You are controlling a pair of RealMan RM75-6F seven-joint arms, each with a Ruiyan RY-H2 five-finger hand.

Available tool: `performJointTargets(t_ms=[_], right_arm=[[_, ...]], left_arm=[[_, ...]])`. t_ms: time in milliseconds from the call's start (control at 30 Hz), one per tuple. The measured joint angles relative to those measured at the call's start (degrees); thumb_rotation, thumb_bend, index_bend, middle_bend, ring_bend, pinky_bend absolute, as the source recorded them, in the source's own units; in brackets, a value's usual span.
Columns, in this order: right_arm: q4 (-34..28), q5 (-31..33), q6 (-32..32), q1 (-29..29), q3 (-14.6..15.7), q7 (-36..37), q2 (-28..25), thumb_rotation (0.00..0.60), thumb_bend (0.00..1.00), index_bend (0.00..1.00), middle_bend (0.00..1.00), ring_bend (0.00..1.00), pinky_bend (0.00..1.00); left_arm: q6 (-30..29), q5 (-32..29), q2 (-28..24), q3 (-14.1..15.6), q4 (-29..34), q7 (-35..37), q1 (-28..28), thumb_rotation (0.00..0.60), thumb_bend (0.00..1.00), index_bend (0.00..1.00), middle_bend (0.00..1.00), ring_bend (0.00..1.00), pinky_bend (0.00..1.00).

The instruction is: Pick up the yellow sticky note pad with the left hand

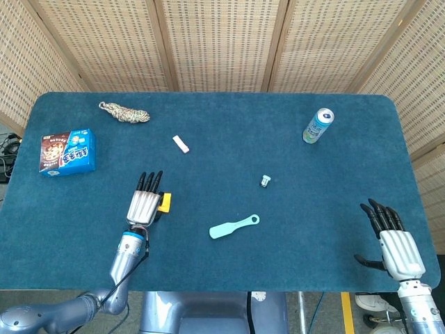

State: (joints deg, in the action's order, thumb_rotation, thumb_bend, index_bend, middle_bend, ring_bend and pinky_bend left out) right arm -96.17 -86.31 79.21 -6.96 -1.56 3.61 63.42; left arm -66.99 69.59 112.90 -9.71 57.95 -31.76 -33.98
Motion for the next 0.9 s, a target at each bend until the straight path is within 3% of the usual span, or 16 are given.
performJointTargets(t_ms=[500, 900], right_arm=[[0.02, 0.15, -0.19, -0.09, -0.02, -0.18, 0.07, 0.600, 0.00, 0.00, 0.00, 0.00, 0.00], [0.20, 0.39, -0.47, -0.20, -0.09, 0.03, 0.03, 0.600, 0.00, 0.00, 0.00, 0.00, 0.00]], left_arm=[[0.90, 0.09, -0.12, -0.53, -0.26, 0.69, -0.04, 0.600, 0.47, 0.58, 0.00, 0.00, 0.00], [1.23, 0.18, -0.73, -1.56, -0.55, 0.92, -0.69, 0.600, 0.48, 0.59, 0.00, 0.00, 0.00]])
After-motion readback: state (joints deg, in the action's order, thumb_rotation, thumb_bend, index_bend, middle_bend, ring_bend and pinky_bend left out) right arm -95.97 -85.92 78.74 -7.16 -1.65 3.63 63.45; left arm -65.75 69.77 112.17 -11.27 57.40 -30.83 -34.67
